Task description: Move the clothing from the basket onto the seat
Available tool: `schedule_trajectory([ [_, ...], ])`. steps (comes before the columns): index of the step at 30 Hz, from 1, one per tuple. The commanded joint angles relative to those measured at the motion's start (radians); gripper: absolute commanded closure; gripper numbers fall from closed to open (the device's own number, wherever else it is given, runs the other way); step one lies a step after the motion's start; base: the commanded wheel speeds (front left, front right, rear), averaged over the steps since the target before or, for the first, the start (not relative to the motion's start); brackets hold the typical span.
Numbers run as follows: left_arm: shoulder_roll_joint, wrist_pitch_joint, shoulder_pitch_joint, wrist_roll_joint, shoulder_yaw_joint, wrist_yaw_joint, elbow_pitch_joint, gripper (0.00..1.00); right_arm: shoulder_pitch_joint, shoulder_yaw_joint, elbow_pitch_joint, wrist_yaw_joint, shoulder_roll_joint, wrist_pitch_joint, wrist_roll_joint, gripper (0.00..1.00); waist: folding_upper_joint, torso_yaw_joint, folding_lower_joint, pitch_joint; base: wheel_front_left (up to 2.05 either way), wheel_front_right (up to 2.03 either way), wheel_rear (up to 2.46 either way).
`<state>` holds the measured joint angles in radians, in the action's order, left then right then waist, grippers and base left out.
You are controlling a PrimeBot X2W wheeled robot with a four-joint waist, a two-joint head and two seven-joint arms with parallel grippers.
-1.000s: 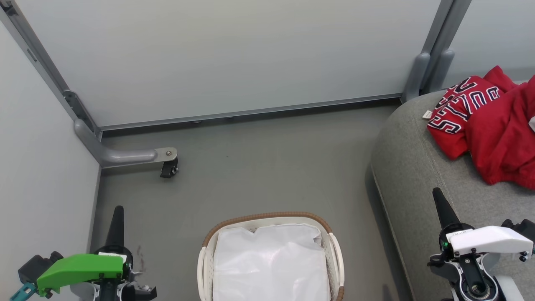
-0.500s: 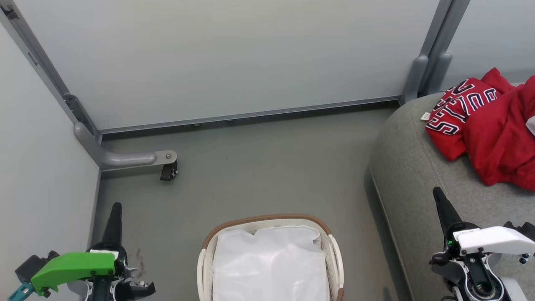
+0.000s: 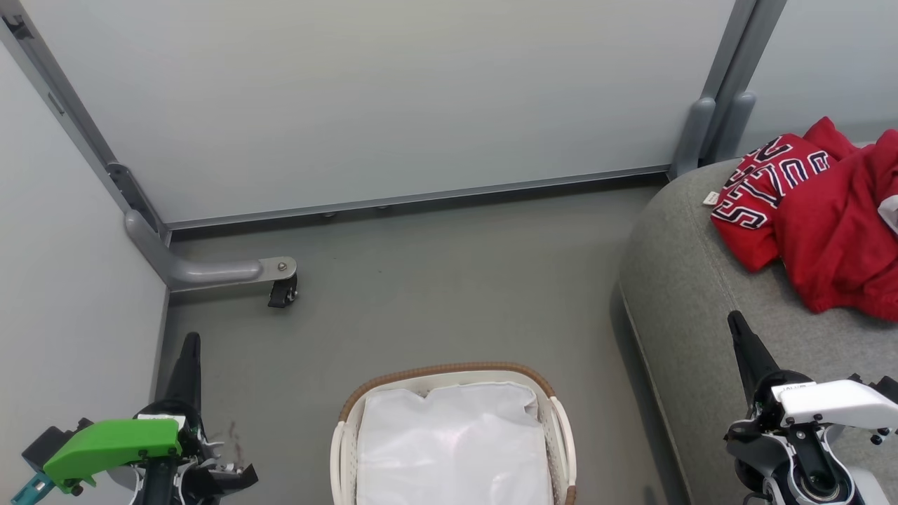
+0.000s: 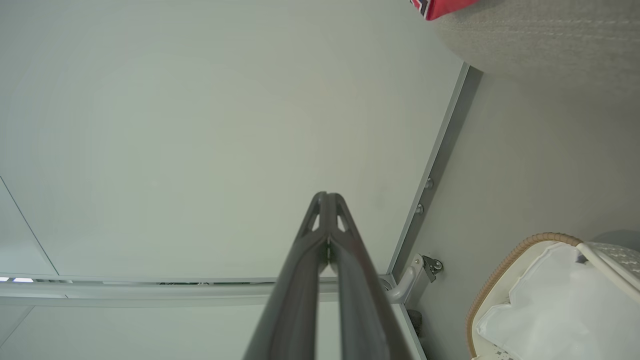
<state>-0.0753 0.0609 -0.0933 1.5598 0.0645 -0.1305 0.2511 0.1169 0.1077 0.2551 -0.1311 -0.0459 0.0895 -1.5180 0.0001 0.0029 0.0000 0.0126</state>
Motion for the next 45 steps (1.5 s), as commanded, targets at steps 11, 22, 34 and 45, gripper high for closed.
schedule_trajectory([
  [11,0.0,0.026,-0.019,0.077,0.017,0.0,-0.009,1.0,-0.013,0.008,-0.012,0.001,-0.007,0.026,-0.089,1.0,-0.0001,-0.002,0.0,-0.008,0.0,0.0,0.0],
  [22,0.004,0.031,-0.018,0.078,0.022,0.0,-0.008,1.0,-0.014,0.008,-0.013,0.001,-0.007,0.028,-0.097,1.0,-0.0001,-0.003,0.0,-0.009,0.0,0.0,0.0],
  [34,0.007,0.036,-0.019,0.073,0.025,0.0,-0.008,1.0,-0.014,0.008,-0.013,0.001,-0.007,0.028,-0.097,1.0,-0.0001,-0.003,0.0,-0.009,0.0,0.0,0.0],
  [45,0.009,0.039,-0.019,0.069,0.029,0.0,-0.008,1.0,-0.014,0.008,-0.013,0.001,-0.007,0.028,-0.097,1.0,-0.0001,-0.003,0.0,-0.009,0.0,0.0,0.0],
])
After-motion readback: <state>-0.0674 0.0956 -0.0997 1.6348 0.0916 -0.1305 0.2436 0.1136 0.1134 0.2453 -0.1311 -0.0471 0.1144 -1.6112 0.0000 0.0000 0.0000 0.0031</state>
